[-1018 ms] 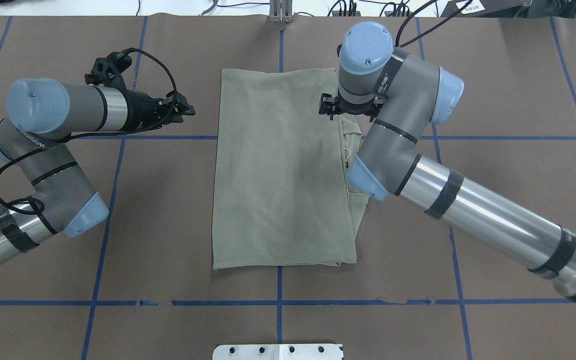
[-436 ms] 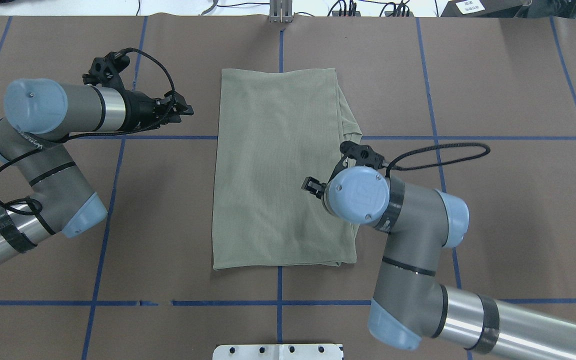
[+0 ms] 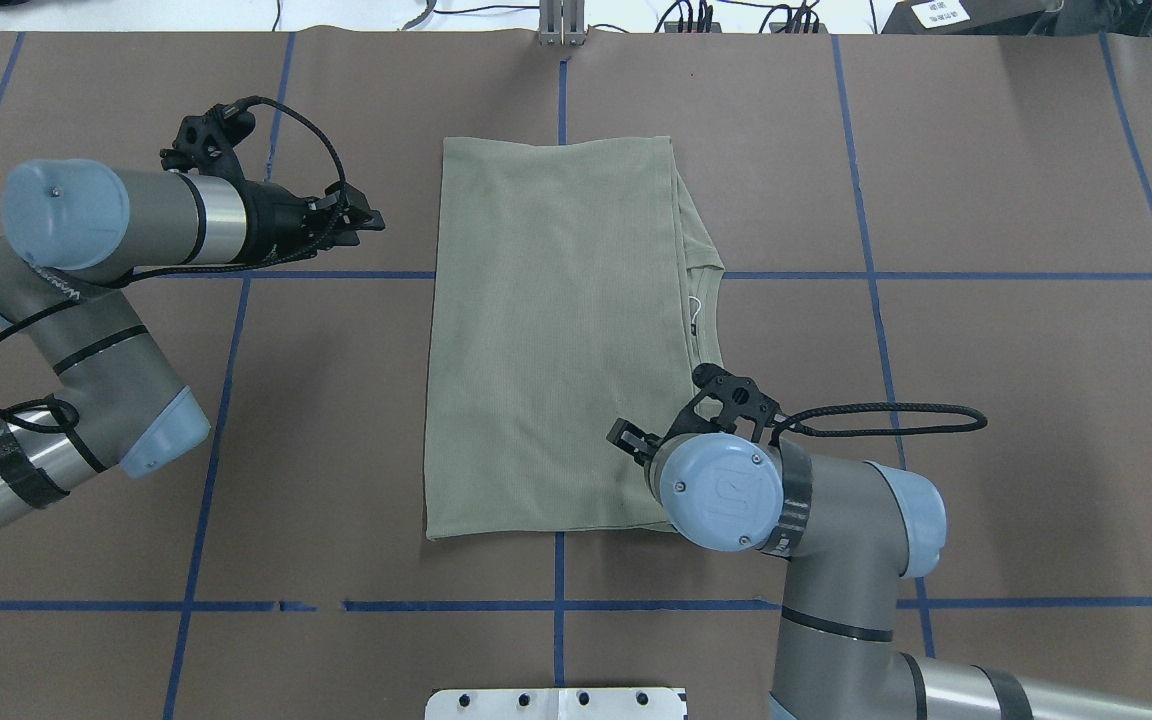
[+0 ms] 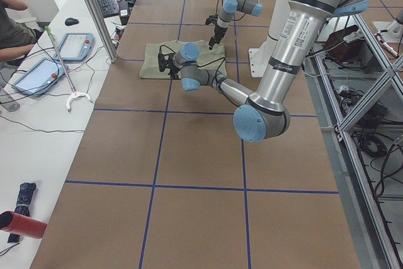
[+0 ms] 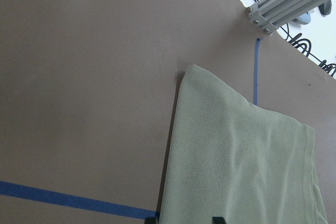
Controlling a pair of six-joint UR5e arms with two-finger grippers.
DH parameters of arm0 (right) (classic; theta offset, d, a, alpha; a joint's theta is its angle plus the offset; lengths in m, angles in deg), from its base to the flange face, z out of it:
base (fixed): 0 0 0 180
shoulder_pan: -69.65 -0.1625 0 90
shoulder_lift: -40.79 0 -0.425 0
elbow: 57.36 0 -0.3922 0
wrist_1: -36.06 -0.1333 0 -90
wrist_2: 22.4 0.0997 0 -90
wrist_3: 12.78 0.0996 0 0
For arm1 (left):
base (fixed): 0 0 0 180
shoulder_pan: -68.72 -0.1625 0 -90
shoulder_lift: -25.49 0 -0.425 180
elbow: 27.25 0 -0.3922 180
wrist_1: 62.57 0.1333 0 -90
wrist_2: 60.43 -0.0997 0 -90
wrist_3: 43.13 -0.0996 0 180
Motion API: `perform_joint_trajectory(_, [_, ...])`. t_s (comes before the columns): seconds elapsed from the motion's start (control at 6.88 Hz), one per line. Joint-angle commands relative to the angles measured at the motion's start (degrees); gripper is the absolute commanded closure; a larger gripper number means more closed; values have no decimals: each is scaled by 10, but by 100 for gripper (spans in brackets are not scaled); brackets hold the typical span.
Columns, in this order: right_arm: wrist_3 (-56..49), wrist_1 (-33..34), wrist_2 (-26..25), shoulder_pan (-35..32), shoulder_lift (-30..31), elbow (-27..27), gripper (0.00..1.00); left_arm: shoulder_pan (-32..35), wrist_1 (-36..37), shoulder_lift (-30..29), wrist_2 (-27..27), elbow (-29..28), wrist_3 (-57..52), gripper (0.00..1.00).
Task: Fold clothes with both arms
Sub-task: 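Move the right gripper to the shirt's near corner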
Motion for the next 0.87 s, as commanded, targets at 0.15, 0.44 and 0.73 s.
perform_joint_trajectory(0.15, [32,1,1,21,19,-19,1,0,0,0,-1,1,3,53])
perform_joint_trajectory(0.44, [39,-3,1,22,16,-20,1,0,0,0,-2,3,4,53])
perform_joint_trajectory(0.73, [42,-3,1,28,19,-16,1,0,0,0,-3,4,5,53])
